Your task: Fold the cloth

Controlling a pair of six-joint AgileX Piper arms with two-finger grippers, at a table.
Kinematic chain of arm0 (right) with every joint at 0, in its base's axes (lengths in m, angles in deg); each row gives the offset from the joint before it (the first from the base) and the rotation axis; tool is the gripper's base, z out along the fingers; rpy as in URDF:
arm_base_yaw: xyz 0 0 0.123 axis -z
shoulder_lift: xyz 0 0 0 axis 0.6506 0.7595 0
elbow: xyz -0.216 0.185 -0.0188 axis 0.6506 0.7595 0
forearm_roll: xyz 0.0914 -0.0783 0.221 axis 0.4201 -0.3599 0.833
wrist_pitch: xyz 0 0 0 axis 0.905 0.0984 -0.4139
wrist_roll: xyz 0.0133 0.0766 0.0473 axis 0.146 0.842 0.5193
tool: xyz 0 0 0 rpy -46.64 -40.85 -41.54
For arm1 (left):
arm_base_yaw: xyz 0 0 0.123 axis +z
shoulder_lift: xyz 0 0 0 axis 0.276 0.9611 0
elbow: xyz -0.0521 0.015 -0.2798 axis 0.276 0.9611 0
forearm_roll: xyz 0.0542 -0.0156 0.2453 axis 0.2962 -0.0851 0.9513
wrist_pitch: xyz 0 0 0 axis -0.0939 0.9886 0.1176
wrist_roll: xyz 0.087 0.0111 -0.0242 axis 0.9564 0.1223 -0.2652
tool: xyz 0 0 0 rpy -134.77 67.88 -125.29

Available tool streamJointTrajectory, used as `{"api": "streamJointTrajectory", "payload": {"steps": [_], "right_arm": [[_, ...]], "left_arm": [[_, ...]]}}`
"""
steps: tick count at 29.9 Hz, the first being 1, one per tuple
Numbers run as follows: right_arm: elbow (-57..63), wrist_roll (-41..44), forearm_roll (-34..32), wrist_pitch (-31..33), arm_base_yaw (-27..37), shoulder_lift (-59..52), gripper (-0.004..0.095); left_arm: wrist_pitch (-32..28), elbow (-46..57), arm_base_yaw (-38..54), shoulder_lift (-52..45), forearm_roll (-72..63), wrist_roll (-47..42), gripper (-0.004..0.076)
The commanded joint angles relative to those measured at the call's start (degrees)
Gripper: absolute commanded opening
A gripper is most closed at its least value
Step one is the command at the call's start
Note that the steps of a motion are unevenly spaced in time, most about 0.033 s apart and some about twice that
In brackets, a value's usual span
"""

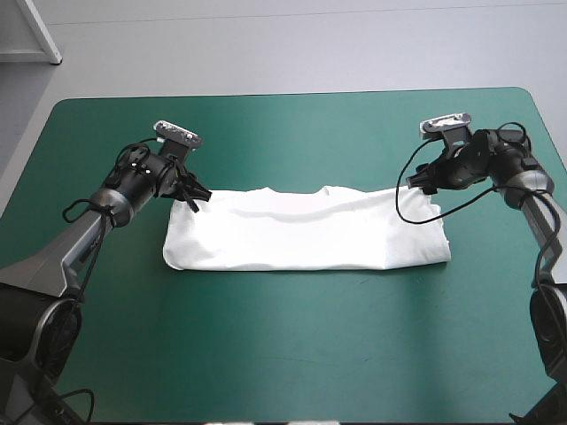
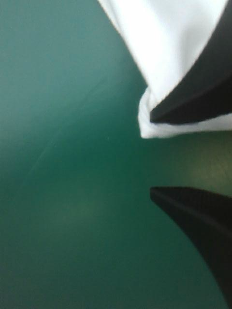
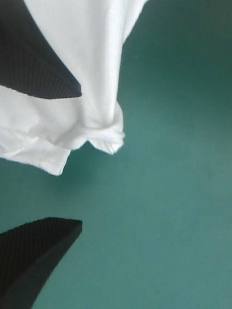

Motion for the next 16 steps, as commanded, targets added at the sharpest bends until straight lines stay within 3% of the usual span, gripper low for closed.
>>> {"api": "streamJointTrajectory", "payload": {"steps": [1, 5, 8, 12, 14, 16], "right_arm": [[-6.57, 1.75, -2.48, 2.19, 0.64, -5.43, 0.067], [-10.38, 3.21, -1.01, 6.81, 0.64, -10.31, 0.0671], [-10.39, 3.59, -1.0, 10.16, 0.64, -14.12, 0.0671], [-10.16, 4.39, -2.0, 16.39, 0.64, -17.6, 0.0655], [-8.53, 6.52, -3.52, 18.13, 0.64, -19.1, 0.0576], [-6.03, 7.55, -4.33, 18.12, 0.64, -20.25, 0.0478]], "left_arm": [[3.41, -7.08, 0.25, -4.26, 2.75, -0.24, 0.0462], [10.01, -13.34, -1.42, -4.94, -6.55, 5.94, 0.0461], [13.11, -14.86, -4.07, -5.19, -18.87, 13.8, 0.0417], [14.17, -14.21, -8.78, -4.53, -32.64, 21.03, 0.0211], [13.64, -13.49, -11.68, -3.96, -36.12, 23.98, 0.0041], [13.38, -13.38, -13.96, -2.63, -36.93, 24.96, 0.0022]]}}
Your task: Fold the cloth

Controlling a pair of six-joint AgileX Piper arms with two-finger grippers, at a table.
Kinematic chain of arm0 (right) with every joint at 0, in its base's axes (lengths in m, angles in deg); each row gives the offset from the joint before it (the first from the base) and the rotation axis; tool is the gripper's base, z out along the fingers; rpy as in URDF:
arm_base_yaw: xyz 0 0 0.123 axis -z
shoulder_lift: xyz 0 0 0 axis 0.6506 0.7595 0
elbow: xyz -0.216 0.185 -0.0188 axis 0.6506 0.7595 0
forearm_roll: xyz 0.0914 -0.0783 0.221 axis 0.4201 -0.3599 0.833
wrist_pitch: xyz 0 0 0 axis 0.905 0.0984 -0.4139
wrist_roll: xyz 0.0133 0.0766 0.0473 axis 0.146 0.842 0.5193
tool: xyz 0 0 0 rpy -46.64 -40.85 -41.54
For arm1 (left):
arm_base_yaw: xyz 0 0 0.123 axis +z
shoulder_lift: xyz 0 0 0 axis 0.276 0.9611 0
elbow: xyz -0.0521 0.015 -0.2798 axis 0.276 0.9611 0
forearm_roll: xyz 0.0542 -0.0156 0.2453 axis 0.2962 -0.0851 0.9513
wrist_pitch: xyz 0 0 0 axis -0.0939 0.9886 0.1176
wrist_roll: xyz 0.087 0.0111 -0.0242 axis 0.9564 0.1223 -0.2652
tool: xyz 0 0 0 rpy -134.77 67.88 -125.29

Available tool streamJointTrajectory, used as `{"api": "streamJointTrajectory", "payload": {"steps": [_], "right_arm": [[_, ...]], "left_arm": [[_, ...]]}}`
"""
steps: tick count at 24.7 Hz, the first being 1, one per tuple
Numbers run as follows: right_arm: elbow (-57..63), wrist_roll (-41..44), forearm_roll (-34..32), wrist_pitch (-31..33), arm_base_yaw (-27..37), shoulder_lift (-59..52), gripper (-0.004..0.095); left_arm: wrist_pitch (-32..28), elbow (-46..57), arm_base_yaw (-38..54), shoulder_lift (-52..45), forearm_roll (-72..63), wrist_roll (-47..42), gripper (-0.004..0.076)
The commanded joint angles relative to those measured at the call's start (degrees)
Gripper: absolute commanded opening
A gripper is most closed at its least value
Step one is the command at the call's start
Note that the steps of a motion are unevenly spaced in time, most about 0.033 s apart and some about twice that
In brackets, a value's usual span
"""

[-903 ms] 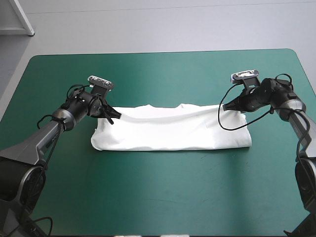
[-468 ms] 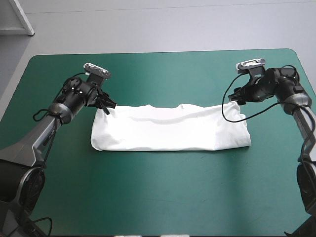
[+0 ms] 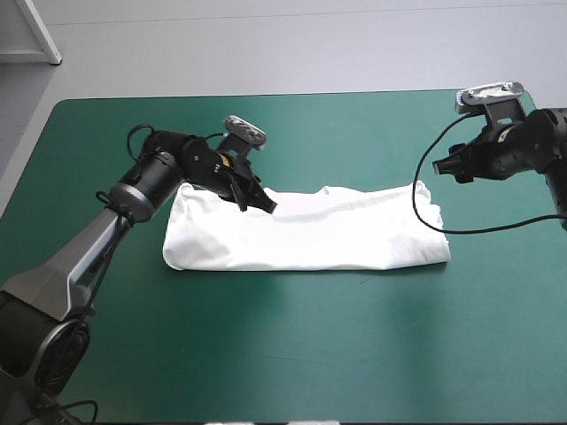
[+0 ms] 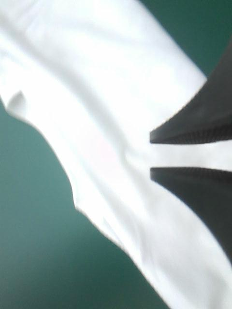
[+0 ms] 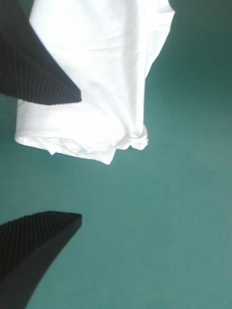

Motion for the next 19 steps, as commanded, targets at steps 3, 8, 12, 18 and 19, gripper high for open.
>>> {"api": "streamJointTrajectory", "payload": {"steps": [3, 8, 12, 18, 19], "right_arm": [[6.87, 1.99, -0.08, -3.28, 1.81, -5.14, 0.0342], [16.18, -0.1, 5.45, -10.17, 6.19, -6.21, 0.0319], [21.27, -10.06, 19.73, -13.97, 11.37, -6.21, 0.032], [21.63, -15.78, 24.16, -12.04, 11.84, -0.75, 0.0667], [21.63, -15.78, 24.31, -12.17, 11.84, 0.07, 0.0752]], "left_arm": [[-2.53, -1.16, -4.26, 1.86, -7.95, 2.19, 0.0019], [-3.21, -1.16, -4.5, 7.85, -12.14, 3.14, 0.0019], [-4.82, -1.16, -4.61, 13.61, -13.15, 3.14, 0.0019], [-3.25, -1.16, -4.64, 18.11, -14.28, 3.14, 0.0019], [-3.25, -1.16, -4.64, 18.11, -14.28, 3.14, 0.0019]]}}
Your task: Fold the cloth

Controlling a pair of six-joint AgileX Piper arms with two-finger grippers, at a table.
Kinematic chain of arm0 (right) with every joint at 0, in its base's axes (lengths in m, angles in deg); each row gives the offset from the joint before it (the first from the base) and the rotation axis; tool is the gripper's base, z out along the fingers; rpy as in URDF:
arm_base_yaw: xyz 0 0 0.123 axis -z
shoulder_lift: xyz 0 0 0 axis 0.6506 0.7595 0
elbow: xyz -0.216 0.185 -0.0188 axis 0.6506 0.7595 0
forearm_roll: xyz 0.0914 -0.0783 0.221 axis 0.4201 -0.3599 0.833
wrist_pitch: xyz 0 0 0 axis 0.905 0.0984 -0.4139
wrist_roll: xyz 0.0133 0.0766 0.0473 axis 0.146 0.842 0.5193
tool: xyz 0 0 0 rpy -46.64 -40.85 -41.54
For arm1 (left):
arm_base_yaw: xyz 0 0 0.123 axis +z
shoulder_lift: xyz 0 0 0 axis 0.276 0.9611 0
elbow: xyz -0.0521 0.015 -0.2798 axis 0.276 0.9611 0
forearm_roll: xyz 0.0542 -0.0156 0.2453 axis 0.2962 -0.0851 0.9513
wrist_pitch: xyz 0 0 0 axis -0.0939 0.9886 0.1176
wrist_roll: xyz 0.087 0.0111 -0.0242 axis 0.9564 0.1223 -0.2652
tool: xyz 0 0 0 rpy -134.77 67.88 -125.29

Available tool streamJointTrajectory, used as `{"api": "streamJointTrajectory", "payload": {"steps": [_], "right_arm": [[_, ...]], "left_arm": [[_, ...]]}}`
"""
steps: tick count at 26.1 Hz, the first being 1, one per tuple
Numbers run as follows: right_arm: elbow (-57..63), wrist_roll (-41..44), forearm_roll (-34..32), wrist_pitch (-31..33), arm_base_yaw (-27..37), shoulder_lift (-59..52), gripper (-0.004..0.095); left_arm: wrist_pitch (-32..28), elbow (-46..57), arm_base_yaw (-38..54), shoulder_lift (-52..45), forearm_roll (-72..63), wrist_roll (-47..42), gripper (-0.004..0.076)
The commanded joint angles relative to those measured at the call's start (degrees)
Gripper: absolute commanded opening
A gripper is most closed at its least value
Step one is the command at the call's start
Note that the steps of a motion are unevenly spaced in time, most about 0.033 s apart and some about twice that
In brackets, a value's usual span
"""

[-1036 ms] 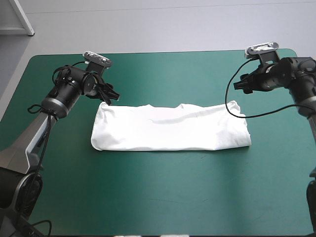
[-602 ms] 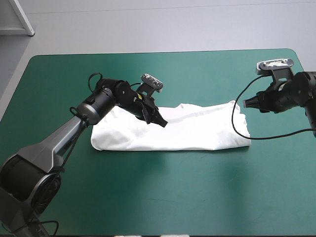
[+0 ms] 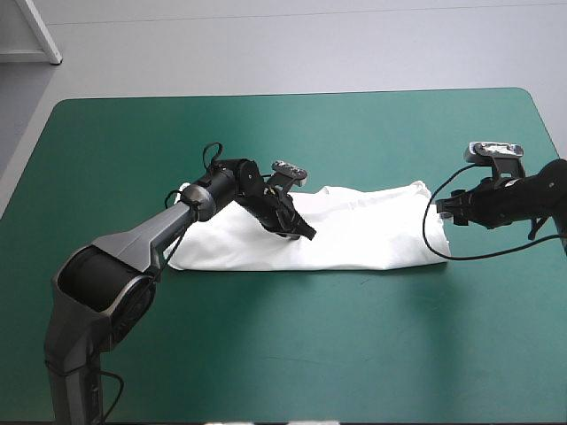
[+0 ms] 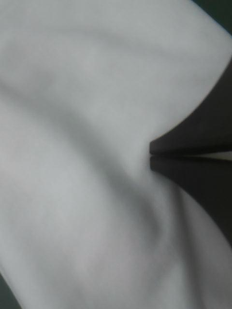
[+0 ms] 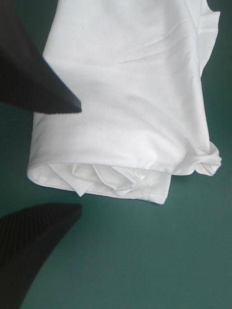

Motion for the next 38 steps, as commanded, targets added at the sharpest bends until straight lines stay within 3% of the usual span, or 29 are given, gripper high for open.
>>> {"api": "streamJointTrajectory", "payload": {"steps": [1, 2, 5, 10, 17, 18, 21, 23, 38], "right_arm": [[-1.16, -1.16, 2.18, -1.57, 0.48, 1.14, 0.0816], [-1.16, -1.16, 2.32, -2.09, 0.48, 2.46, 0.086], [-1.16, -1.9, 4.53, -3.13, 0.48, 6.56, 0.0857], [-1.16, -4.31, 6.82, -4.55, 0.48, 12.55, 0.0688], [-1.16, -6.34, 9.88, -3.14, 0.48, 17.38, 0.0622], [-1.16, -6.99, 9.88, -2.15, 0.48, 17.92, 0.053], [-1.28, -7.63, 10.02, -1.2, 0.48, 17.92, 0.0133], [-1.39, -8.04, 10.02, -0.8, 0.48, 17.92, -0.0017], [-8.8, -9.3, 15.47, 3.75, -1.74, 10.77, -0.0015]], "left_arm": [[0.18, -0.2, -0.57, -0.4, -1.17, 0.05, 0.0019], [0.18, -0.2, -0.57, -0.4, -1.17, 0.05, 0.0019], [0.07, -0.2, -0.57, -0.4, -1.17, 0.05, 0.0019], [-0.28, -0.2, -0.57, -0.4, -1.17, 0.05, 0.0019], [-0.28, -0.2, -0.57, -0.4, -1.17, 0.05, 0.0019], [-0.37, -0.2, -0.57, -0.4, -1.17, 0.05, 0.0019], [-0.37, -0.2, -0.57, -0.4, -1.17, 0.05, 0.0019], [-0.37, -0.2, -0.57, -0.4, -1.17, 0.05, 0.0019], [-2.55, -0.85, -0.46, -1.2, -0.69, -0.54, 0.0019]]}}
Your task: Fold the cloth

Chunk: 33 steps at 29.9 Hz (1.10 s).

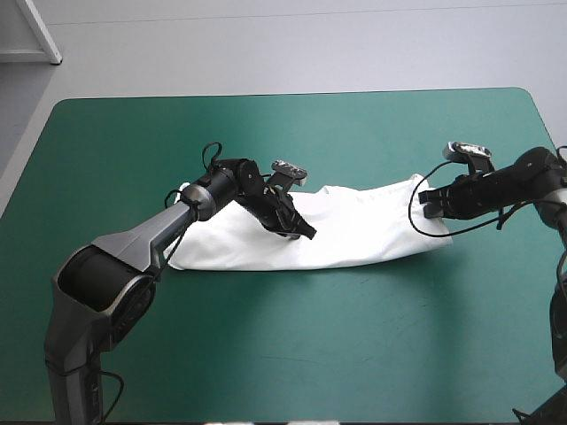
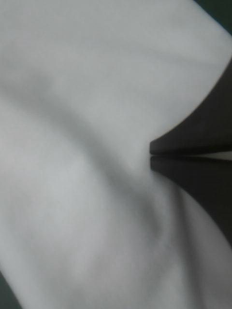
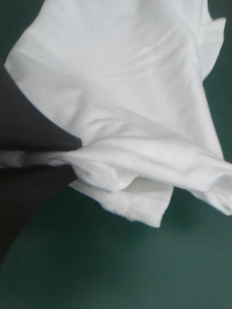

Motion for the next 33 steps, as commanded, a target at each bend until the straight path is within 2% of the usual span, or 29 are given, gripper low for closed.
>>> {"api": "streamJointTrajectory", "payload": {"steps": [1, 6, 14, 21, 29, 33], "right_arm": [[-3.78, -0.85, 3.59, 1.07, -2.61, -4.98, -0.0015], [-10.45, 1.77, 3.48, 2.21, -10.85, -5.39, -0.0015], [-24.69, 6.96, 2.54, 0.59, -24.29, -3.03, -0.0015], [-38.15, 10.01, 2.11, 1.64, -34.83, 6.61, -0.0015], [-57.26, 14.92, -0.58, 5.64, -45.79, 22.19, -0.0015], [-64.47, 17.57, -6.42, 8.62, -49.17, 28.73, -0.0015]], "left_arm": [[-2.27, -1.39, -0.32, -1.83, -0.19, -0.22, 0.0019], [1.0, -5.6, 3.51, -7.09, 0.29, -0.23, 0.0019], [8.33, -12.34, 17.2, -23.06, 7.86, -1.97, 0.0019], [14.42, -12.5, 26.58, -33.95, 18.7, -5.34, 0.0019], [19.06, -12.38, 27.46, -38.83, 25.38, -6.3, 0.0019], [20.23, -12.38, 27.46, -38.83, 25.03, -6.41, 0.0019]]}}
